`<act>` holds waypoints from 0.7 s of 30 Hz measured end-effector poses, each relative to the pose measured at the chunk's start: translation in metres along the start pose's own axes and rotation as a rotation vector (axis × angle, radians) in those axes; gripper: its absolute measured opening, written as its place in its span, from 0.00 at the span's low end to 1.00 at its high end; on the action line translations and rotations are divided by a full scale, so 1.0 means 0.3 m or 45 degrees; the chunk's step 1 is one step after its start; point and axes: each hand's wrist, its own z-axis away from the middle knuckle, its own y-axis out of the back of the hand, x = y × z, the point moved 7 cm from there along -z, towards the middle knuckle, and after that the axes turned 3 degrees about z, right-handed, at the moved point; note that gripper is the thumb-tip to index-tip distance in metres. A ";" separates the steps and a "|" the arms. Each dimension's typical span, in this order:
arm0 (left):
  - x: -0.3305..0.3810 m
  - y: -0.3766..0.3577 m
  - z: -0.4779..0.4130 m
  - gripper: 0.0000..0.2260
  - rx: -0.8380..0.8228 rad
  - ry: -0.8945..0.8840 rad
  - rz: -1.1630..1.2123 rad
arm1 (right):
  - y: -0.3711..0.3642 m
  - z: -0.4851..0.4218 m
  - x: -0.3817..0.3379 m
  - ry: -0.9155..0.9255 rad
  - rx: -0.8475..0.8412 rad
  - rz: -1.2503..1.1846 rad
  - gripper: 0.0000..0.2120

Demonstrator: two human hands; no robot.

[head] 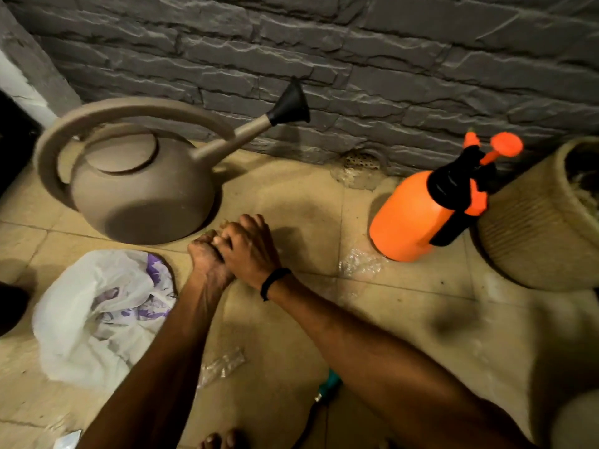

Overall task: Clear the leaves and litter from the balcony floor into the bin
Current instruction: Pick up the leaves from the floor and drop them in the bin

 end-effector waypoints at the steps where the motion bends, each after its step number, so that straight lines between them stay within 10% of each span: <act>1: 0.006 0.001 0.000 0.10 -0.015 0.007 -0.012 | -0.009 0.010 -0.005 0.004 0.012 0.002 0.10; 21: -0.198 -0.124 0.084 0.10 -0.193 0.258 0.022 | 0.352 -0.071 0.401 -0.437 0.408 -0.324 0.05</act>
